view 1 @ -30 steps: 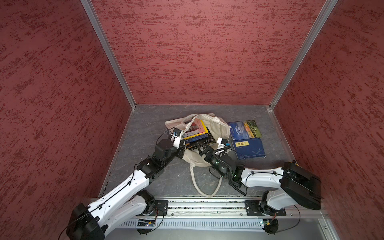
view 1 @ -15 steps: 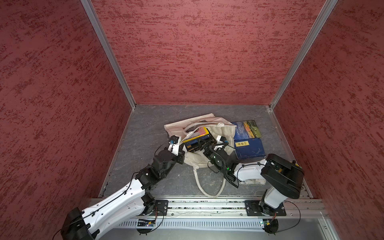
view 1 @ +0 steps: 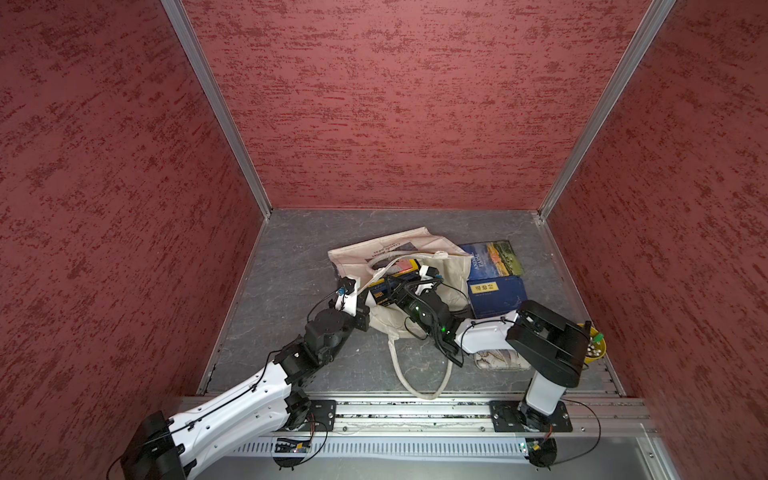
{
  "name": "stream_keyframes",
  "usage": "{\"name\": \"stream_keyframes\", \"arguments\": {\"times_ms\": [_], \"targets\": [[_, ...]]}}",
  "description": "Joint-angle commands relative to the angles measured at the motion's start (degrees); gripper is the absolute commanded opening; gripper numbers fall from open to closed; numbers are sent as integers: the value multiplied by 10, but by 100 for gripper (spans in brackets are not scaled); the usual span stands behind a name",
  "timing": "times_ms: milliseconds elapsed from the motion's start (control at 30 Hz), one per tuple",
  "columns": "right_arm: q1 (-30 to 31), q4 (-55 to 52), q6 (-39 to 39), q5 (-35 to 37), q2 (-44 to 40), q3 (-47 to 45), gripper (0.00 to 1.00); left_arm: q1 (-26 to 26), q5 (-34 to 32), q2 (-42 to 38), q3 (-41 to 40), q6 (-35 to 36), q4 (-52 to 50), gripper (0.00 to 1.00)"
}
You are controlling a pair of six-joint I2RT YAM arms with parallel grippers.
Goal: Take out the books from the canvas bag
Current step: Pick up the book from the canvas bag.
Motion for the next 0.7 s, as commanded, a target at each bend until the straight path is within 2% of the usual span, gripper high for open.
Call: {"name": "stream_keyframes", "arguments": {"times_ms": [0,67,267,667], "targets": [[-19,-7,3,-2,10,11,59,-3,12,-6,5,12,87,0],[-28,-12,-3,-5,10,14,54,-4,14,-3,6,15,84,0],[-41,-67,-35,11,15,48,53,-6,17,-7,-38,34,147,0],[-64,-72,-4,-26,47,61,50,-8,25,-40,-54,37,149,0]]}}
